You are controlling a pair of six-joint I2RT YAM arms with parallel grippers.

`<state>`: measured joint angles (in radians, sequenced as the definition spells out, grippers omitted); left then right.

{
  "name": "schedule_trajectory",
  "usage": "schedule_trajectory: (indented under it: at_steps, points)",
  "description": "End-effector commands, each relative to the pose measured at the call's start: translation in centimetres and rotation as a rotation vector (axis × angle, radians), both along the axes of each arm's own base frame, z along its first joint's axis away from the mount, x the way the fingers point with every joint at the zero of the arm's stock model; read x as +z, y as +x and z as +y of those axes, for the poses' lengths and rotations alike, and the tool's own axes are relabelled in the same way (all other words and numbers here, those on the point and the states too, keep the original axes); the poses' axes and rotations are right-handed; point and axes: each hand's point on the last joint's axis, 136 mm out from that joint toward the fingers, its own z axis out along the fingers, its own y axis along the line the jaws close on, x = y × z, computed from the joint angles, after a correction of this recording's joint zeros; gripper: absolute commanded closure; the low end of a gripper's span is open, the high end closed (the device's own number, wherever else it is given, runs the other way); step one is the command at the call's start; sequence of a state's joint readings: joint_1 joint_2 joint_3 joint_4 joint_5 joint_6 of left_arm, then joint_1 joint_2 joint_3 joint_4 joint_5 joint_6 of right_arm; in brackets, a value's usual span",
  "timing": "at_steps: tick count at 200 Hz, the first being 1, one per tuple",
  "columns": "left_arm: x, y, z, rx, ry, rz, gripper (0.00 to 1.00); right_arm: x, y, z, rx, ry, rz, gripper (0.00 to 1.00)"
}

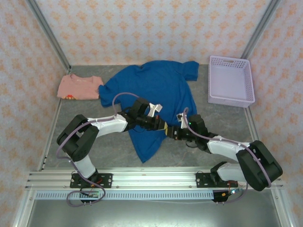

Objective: Fold the inside-out t-shirt

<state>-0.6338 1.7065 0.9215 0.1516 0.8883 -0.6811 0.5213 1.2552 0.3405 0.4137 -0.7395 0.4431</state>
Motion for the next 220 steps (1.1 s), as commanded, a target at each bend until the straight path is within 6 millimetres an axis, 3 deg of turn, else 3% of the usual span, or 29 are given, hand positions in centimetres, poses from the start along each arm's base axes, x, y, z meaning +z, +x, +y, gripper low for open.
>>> schedule_trajectory:
  at_steps: [1,14,32,55,104,125,139,161,182,220]
  points:
    - [1.0,0.5,-0.4,-0.007,-0.049,0.004,1.0,1.4,0.8,0.0,-0.021,0.021,-0.101,0.9]
    - [1.0,0.7,-0.1,0.001,-0.048,0.005,1.0,0.9,1.3,-0.9,-0.072,-0.032,-0.106,1.0]
    - [1.0,1.1,0.4,0.02,-0.043,0.005,1.0,-0.9,1.8,-2.7,-0.15,-0.146,-0.072,1.0]
    - [0.8,1.4,1.0,0.031,-0.017,-0.002,1.0,-0.8,1.9,-4.0,-0.209,-0.193,-0.065,1.0]
    - [0.3,1.4,1.3,0.016,0.022,-0.02,1.0,-0.8,1.5,-4.1,-0.212,-0.189,-0.043,1.0]
    - [0.1,1.4,1.3,0.017,0.024,-0.016,1.0,0.4,0.8,-2.6,-0.127,-0.119,-0.064,1.0]
    - [-0.3,1.4,1.5,0.016,0.047,-0.015,0.99,0.7,1.1,-3.0,-0.147,-0.128,-0.08,0.87]
    - [-1.6,1.5,2.6,0.032,0.144,-0.025,0.89,-0.5,2.3,-7.0,-0.322,-0.329,-0.064,0.73]
    - [-2.1,1.2,2.5,0.015,0.153,-0.012,0.83,-0.5,2.6,-8.4,-0.376,-0.416,-0.037,0.71]
    - [-2.9,0.2,1.1,-0.068,0.177,-0.034,0.73,-0.6,2.8,-7.6,-0.349,-0.411,-0.001,0.71]
